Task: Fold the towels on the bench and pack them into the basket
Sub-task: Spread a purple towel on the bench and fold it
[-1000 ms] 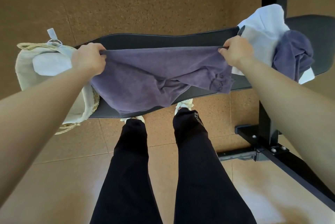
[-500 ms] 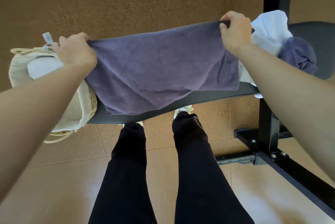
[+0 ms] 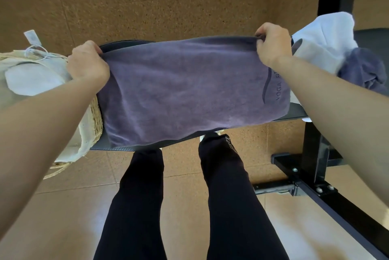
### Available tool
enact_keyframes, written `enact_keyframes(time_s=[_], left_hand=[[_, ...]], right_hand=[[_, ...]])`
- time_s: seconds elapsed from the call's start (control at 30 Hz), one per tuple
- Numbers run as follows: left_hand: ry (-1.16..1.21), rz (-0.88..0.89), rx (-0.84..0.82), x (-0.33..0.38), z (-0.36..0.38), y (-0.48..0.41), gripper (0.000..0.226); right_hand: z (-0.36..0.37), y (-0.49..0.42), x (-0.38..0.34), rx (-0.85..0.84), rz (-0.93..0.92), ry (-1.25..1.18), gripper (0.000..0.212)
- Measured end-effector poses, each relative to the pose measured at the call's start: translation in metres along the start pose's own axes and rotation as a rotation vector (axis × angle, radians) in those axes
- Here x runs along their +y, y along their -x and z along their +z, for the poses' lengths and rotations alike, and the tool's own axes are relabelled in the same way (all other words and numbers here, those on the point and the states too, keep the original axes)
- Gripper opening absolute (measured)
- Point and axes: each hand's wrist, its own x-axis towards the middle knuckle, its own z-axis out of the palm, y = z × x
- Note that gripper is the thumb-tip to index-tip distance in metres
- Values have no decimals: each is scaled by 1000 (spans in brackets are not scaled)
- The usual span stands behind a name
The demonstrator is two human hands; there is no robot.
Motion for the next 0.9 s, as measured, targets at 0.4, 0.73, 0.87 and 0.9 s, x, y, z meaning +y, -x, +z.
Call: enact_keyframes(time_s=[0.4, 0.73, 0.87, 0.9], left_hand=[[181, 338, 244, 0, 33, 93, 46], [198, 52, -231, -48, 91, 208, 65], [139, 48, -252, -62, 92, 205, 61], [136, 19, -252, -62, 90, 203, 57]], right_hand=[[36, 66, -22, 250, -145, 181, 57], [106, 167, 3, -237, 154, 226, 63], [94, 160, -5, -60, 109, 201, 65], [87, 154, -8, -32, 110, 222, 64]])
